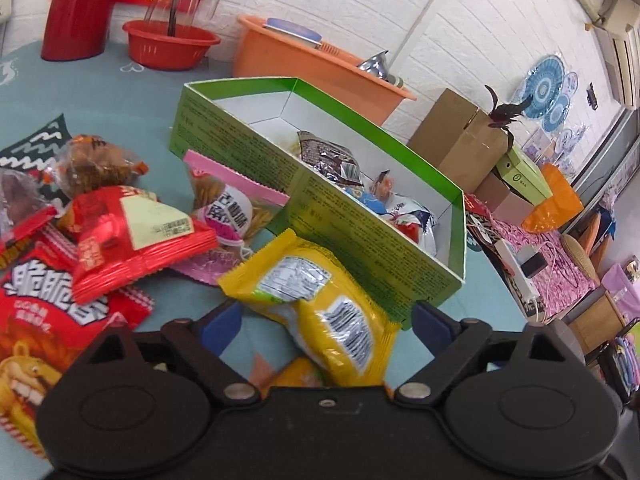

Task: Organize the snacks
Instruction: 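Grasp the yellow barcode snack bag with the left gripper, then lift the yellow bag with both grippers and drop it into the green box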

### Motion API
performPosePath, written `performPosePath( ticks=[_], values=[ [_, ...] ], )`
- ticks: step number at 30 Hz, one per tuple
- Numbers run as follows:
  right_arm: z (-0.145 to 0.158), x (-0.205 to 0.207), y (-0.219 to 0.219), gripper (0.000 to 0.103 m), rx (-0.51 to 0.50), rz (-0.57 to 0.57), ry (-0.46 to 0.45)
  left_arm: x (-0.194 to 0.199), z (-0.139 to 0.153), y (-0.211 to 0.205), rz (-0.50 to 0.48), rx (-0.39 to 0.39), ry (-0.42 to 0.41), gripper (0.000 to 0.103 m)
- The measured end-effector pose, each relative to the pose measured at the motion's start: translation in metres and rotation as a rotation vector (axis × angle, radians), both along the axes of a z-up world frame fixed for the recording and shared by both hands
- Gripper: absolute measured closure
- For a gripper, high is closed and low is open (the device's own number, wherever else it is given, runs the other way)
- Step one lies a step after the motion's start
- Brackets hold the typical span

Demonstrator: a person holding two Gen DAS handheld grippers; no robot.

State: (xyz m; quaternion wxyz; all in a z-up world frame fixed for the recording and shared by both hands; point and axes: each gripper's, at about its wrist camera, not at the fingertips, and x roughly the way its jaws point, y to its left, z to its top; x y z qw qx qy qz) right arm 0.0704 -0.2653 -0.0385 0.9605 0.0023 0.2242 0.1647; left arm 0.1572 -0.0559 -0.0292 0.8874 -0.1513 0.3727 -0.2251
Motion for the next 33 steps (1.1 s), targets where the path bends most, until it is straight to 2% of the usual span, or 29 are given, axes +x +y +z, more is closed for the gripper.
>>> performPosePath(
  ticks=[1, 2, 3, 4, 10, 13, 14, 15, 16, 17, 18, 21, 30, 31, 32, 33],
  values=[
    [-0.001, 0.0, 0.001, 0.0, -0.006, 0.005, 0.004, 0.003, -0.002, -0.003, 0.0, 0.005, 0.008, 0.0],
    [-0.001, -0.001, 0.001, 0.0, -0.009, 0.012, 0.003, 0.005, -0.004, -0.005, -0.001, 0.014, 0.017, 0.011],
    [-0.001, -0.001, 0.002, 0.0, -0.01, 0.02, 0.003, 0.007, -0.007, -0.006, -0.018, 0.019, 0.026, 0.036],
    [-0.001, -0.002, 0.002, 0.0, -0.011, 0.03, 0.005, 0.007, -0.011, -0.007, -0.034, 0.024, 0.042, 0.054],
    [-0.002, 0.005, 0.006, 0.0, 0.007, 0.096, 0.027, -0.008, -0.012, 0.015, -0.099, 0.01, 0.042, 0.056],
    [-0.002, 0.012, 0.007, 0.0, 0.026, 0.124, 0.04, -0.022, -0.006, 0.031, -0.117, 0.031, 0.017, 0.052],
    [-0.002, 0.016, 0.008, 0.0, 0.037, 0.133, 0.047, -0.025, -0.005, 0.036, -0.104, 0.04, 0.01, 0.039],
    [-0.002, 0.02, 0.008, 0.0, 0.049, 0.143, 0.054, -0.028, -0.002, 0.041, -0.08, 0.043, 0.002, 0.033],
    [-0.003, 0.026, 0.009, 0.0, 0.064, 0.153, 0.063, -0.029, -0.001, 0.045, -0.055, 0.038, -0.004, 0.015],
    [-0.003, 0.031, 0.01, 0.0, 0.074, 0.158, 0.073, -0.029, 0.001, 0.049, -0.038, 0.021, -0.005, 0.002],
    [-0.004, 0.036, 0.011, 0.0, 0.088, 0.163, 0.088, -0.028, 0.001, 0.052, -0.028, -0.001, -0.006, 0.0],
    [-0.008, 0.05, 0.012, 0.0, 0.135, 0.177, 0.139, -0.02, 0.003, 0.049, -0.025, -0.052, 0.003, 0.0],
    [-0.02, 0.075, 0.018, 0.0, 0.227, 0.216, 0.239, -0.002, -0.011, 0.035, -0.03, -0.017, 0.043, 0.0],
    [-0.021, 0.075, 0.019, 0.0, 0.224, 0.221, 0.222, 0.0, -0.013, 0.035, -0.029, -0.017, 0.047, 0.015],
    [-0.022, 0.076, 0.021, 0.013, 0.223, 0.228, 0.23, 0.001, -0.014, 0.034, -0.039, -0.029, 0.057, 0.045],
    [-0.021, 0.076, 0.02, 0.035, 0.243, 0.231, 0.241, 0.001, -0.014, 0.034, -0.047, -0.044, 0.062, 0.048]
  ],
)
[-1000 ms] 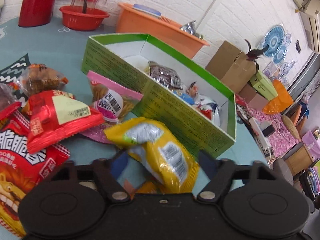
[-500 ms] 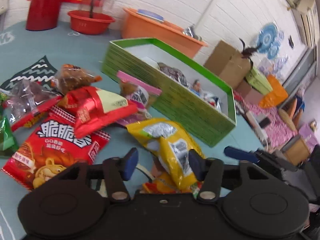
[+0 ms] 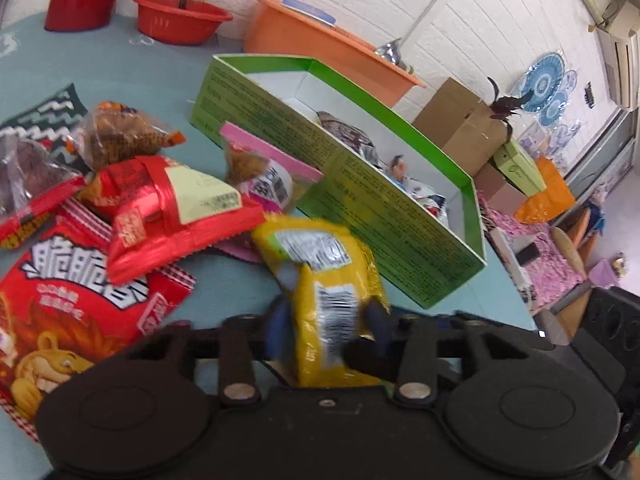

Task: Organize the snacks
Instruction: 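Lift the yellow bag with both grippers and drop it into the green box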

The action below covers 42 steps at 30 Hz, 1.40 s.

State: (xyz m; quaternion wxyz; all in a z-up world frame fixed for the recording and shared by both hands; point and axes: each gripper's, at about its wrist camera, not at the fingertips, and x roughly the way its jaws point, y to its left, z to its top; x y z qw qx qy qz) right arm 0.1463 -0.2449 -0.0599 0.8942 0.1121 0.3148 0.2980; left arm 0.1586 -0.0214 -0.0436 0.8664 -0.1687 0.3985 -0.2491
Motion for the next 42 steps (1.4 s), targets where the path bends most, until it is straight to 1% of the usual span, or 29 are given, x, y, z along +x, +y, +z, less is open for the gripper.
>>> performPosePath(
  ticks=[1, 2, 4, 7, 12, 16, 20, 24, 32, 37, 38, 39, 40, 41, 42],
  values=[
    [0.002, -0.002, -0.001, 0.045, 0.006, -0.008, 0.005, -0.001, 0.002, -0.002, 0.001, 0.008, -0.01, 0.05],
    [0.004, -0.005, -0.001, 0.047, 0.001, -0.006, -0.005, -0.003, 0.006, -0.004, -0.004, 0.022, -0.025, 0.052],
    [0.011, -0.013, -0.002, 0.058, -0.002, -0.002, -0.034, -0.009, 0.013, -0.006, -0.02, 0.026, -0.05, 0.052],
    [0.028, -0.025, -0.002, 0.059, -0.017, -0.011, -0.107, -0.019, 0.03, -0.009, -0.037, 0.026, -0.108, 0.052],
    [0.062, -0.029, -0.01, 0.06, 0.002, -0.055, -0.229, -0.023, 0.069, -0.015, -0.057, 0.005, -0.232, 0.053],
    [0.082, -0.015, -0.014, 0.06, 0.006, -0.094, -0.296, -0.011, 0.091, -0.023, -0.063, -0.014, -0.297, 0.052],
    [0.09, 0.007, -0.018, 0.06, 0.015, -0.13, -0.324, 0.011, 0.101, -0.032, -0.069, -0.016, -0.331, 0.053],
    [0.086, 0.032, -0.018, 0.06, 0.004, -0.146, -0.327, 0.037, 0.098, -0.035, -0.068, -0.009, -0.328, 0.052],
    [0.059, 0.076, -0.021, 0.059, 0.018, -0.173, -0.22, 0.087, 0.07, -0.036, -0.082, 0.014, -0.271, 0.052],
    [0.051, 0.095, -0.019, 0.059, 0.016, -0.194, -0.17, 0.11, 0.06, -0.035, -0.086, 0.032, -0.242, 0.051],
    [0.051, 0.098, -0.019, 0.058, 0.021, -0.199, -0.159, 0.113, 0.059, -0.036, -0.083, 0.042, -0.242, 0.048],
    [0.05, 0.102, -0.018, 0.053, 0.031, -0.204, -0.145, 0.116, 0.059, -0.037, -0.074, 0.054, -0.245, 0.041],
    [0.048, 0.104, -0.018, 0.048, 0.033, -0.215, -0.136, 0.117, 0.059, -0.037, -0.06, 0.067, -0.251, 0.01],
    [0.048, 0.106, -0.018, 0.046, 0.026, -0.222, -0.132, 0.118, 0.059, -0.037, -0.047, 0.074, -0.254, 0.0],
    [0.048, 0.106, -0.017, 0.042, 0.011, -0.224, -0.132, 0.116, 0.06, -0.037, -0.031, 0.077, -0.263, 0.0]
  ],
)
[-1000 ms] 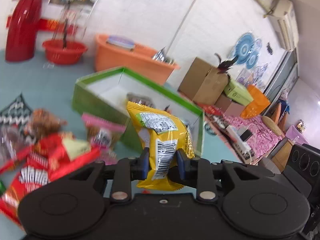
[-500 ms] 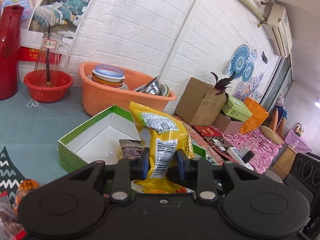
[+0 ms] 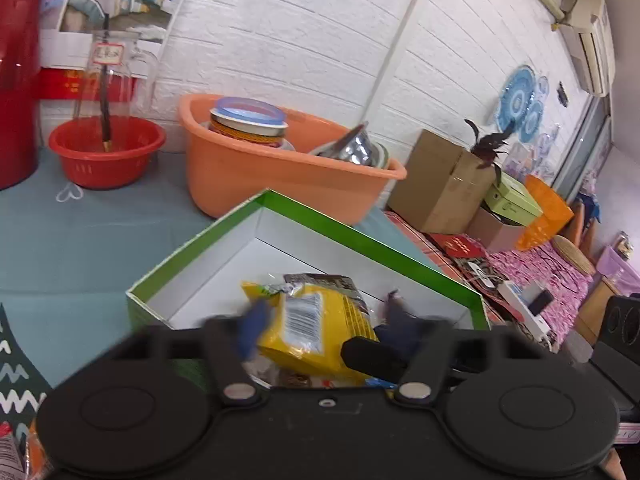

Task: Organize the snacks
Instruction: 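Lift the yellow bag with both grippers and drop it into the green box, then grasp the orange-green snack packet with both grippers together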

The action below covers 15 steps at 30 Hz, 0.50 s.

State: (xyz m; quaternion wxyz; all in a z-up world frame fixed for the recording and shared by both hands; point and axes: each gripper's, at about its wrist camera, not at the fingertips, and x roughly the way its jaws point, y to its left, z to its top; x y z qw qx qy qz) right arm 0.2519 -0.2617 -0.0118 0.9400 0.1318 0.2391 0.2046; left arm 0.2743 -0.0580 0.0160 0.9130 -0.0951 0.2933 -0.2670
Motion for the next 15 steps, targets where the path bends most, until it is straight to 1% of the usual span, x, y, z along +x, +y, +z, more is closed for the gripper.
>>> performPosePath(
  ticks=[2, 4, 7, 10, 15],
  values=[
    [0.0, -0.003, 0.002, 0.033, -0.037, 0.005, -0.012, -0.006, 0.002, 0.002, 0.011, -0.002, -0.03, 0.0],
    [0.0, -0.007, 0.002, 0.017, -0.053, 0.013, -0.027, -0.009, 0.005, 0.003, 0.008, 0.01, -0.034, 0.0],
    [0.002, -0.017, 0.001, 0.012, -0.062, 0.011, -0.037, -0.015, 0.01, 0.005, 0.021, 0.001, -0.018, 0.0],
    [0.009, -0.035, 0.0, 0.009, -0.078, 0.012, -0.082, -0.028, 0.018, 0.008, 0.024, -0.018, -0.018, 0.0],
    [0.021, -0.071, -0.003, 0.006, -0.083, 0.012, -0.13, -0.062, 0.033, 0.012, 0.037, 0.0, -0.03, 0.0]
  ],
)
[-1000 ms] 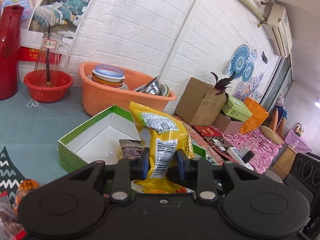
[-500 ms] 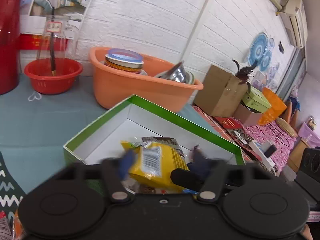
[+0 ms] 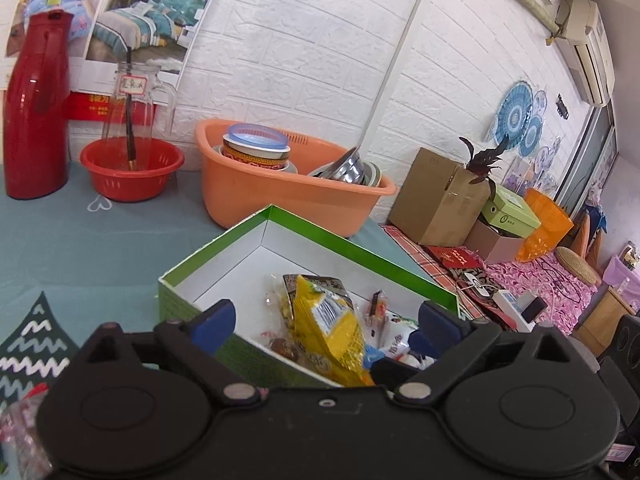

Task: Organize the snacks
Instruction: 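Grasp the orange-green snack packet with both grippers together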

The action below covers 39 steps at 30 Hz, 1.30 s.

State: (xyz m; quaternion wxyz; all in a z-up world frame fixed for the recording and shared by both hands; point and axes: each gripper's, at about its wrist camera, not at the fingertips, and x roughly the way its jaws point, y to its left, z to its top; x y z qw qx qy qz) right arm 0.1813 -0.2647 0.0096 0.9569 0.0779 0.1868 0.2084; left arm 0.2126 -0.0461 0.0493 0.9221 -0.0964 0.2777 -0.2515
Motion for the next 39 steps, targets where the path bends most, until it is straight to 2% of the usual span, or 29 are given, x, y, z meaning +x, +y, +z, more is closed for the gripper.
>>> performPosePath(
  ticks=[3, 8, 12, 18, 22, 26, 33, 35, 36, 37, 39],
  values=[
    [0.004, -0.027, 0.0, 0.0, 0.001, -0.004, -0.025, -0.023, 0.005, 0.001, 0.006, 0.016, 0.011, 0.0],
    [-0.003, -0.07, 0.002, 0.0, -0.006, 0.042, -0.019, -0.066, 0.0, 0.008, -0.005, 0.047, 0.017, 0.0],
    [-0.022, -0.09, 0.005, 0.0, -0.016, 0.069, 0.05, -0.097, -0.017, 0.019, -0.017, 0.008, 0.048, 0.0],
    [-0.046, -0.097, 0.007, 0.0, -0.037, 0.101, 0.165, -0.129, -0.057, 0.035, -0.001, -0.067, 0.156, 0.0],
    [-0.057, -0.093, 0.01, 0.005, -0.009, 0.138, 0.231, -0.138, -0.076, 0.044, 0.038, -0.115, 0.214, 0.0],
    [-0.062, -0.091, 0.017, 0.008, 0.001, 0.166, 0.251, -0.136, -0.085, 0.051, 0.069, -0.159, 0.243, 0.0],
    [-0.066, -0.087, 0.017, 0.017, 0.014, 0.175, 0.273, -0.126, -0.094, 0.043, 0.032, -0.153, 0.272, 0.0],
    [-0.067, -0.087, 0.018, 0.023, 0.023, 0.185, 0.277, -0.124, -0.097, 0.041, 0.026, -0.157, 0.282, 0.012],
    [-0.068, -0.088, 0.018, 0.028, 0.023, 0.187, 0.276, -0.124, -0.099, 0.041, 0.025, -0.157, 0.283, 0.014],
    [-0.068, -0.089, 0.018, 0.029, 0.02, 0.186, 0.27, -0.124, -0.099, 0.04, 0.025, -0.156, 0.28, 0.016],
    [-0.069, -0.089, 0.017, 0.033, 0.026, 0.177, 0.264, -0.124, -0.1, 0.04, 0.026, -0.147, 0.279, 0.029]
  ],
)
